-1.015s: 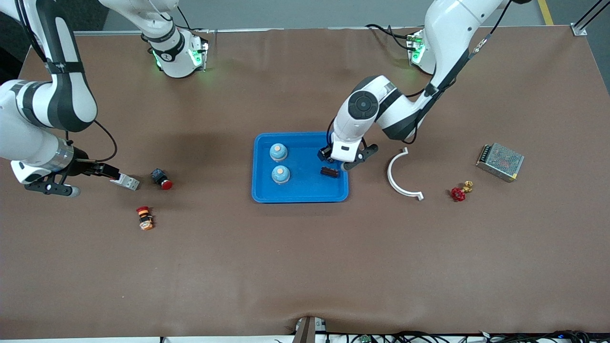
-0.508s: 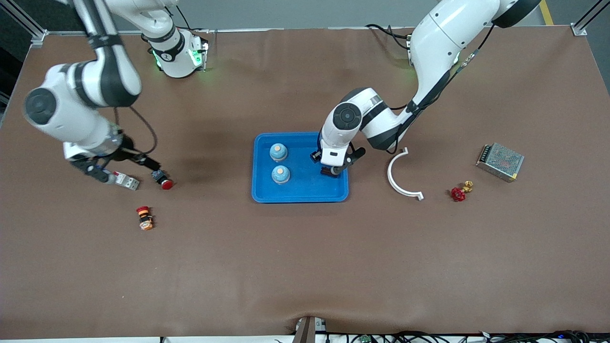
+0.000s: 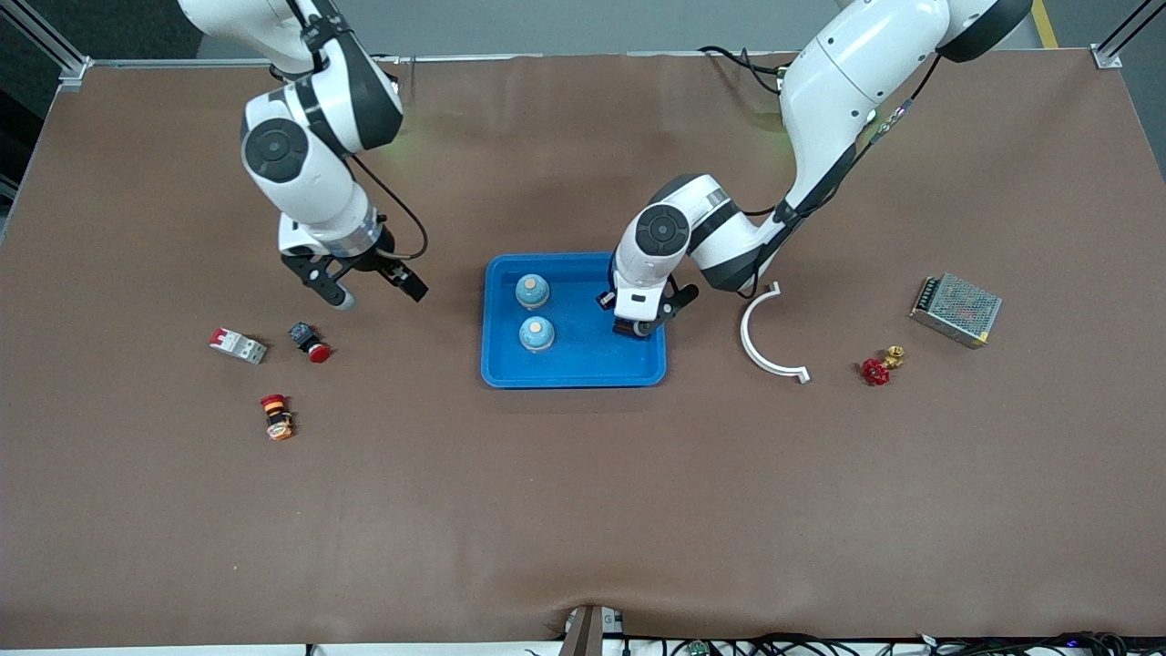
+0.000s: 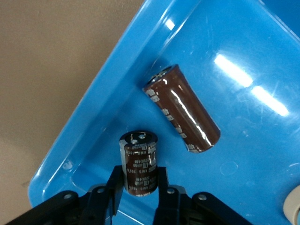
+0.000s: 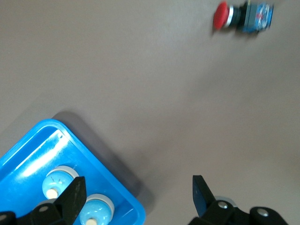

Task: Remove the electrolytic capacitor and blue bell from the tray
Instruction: 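Grasp the brown capacitor with the left gripper while the right gripper reaches the tray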

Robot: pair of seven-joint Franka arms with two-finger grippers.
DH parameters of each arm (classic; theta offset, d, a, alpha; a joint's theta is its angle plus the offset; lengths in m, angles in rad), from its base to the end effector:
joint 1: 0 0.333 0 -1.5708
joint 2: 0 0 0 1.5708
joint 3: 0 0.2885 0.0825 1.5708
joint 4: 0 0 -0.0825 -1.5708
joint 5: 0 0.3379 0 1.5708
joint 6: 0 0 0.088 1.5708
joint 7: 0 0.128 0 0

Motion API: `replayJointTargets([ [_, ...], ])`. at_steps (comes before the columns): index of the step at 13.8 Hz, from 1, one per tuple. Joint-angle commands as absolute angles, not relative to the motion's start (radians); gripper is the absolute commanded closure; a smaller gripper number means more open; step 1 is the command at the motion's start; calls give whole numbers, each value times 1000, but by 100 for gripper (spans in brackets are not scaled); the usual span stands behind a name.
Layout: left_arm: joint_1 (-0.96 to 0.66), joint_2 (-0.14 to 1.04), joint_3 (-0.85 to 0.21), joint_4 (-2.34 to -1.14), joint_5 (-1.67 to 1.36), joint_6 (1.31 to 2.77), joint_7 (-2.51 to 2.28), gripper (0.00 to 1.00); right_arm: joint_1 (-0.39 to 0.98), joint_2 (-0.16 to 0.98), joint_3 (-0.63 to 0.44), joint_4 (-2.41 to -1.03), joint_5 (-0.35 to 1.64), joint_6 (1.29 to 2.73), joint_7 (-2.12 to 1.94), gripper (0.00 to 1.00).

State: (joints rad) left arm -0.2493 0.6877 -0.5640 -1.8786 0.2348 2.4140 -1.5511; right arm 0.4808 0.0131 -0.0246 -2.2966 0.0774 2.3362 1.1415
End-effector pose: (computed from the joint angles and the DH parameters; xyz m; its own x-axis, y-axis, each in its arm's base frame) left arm 0.4117 -0.4157 0.1799 0.7759 0.5993 -0.1969 0.6086 -0.7933 -0.0161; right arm 0.4326 0.2150 0.3283 0.7397 -0.6717 -0.0413 -0.6729 -0.7382 -0.0464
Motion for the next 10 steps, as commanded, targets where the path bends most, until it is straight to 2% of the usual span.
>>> replayJointTargets([
  [1,-255,651,-555,-1858,262,2335,-1571,100,553,49,-40,-2336,86,2417,1328,0],
  [6,-223,552,-558,-1749,262,2130,-1552,100,701,182,-43,-2333,71,2552,1598,0],
  [10,-105,476,-568,-1755,256,1995,-1390,100,750,267,-43,-2312,69,2620,1692,0],
])
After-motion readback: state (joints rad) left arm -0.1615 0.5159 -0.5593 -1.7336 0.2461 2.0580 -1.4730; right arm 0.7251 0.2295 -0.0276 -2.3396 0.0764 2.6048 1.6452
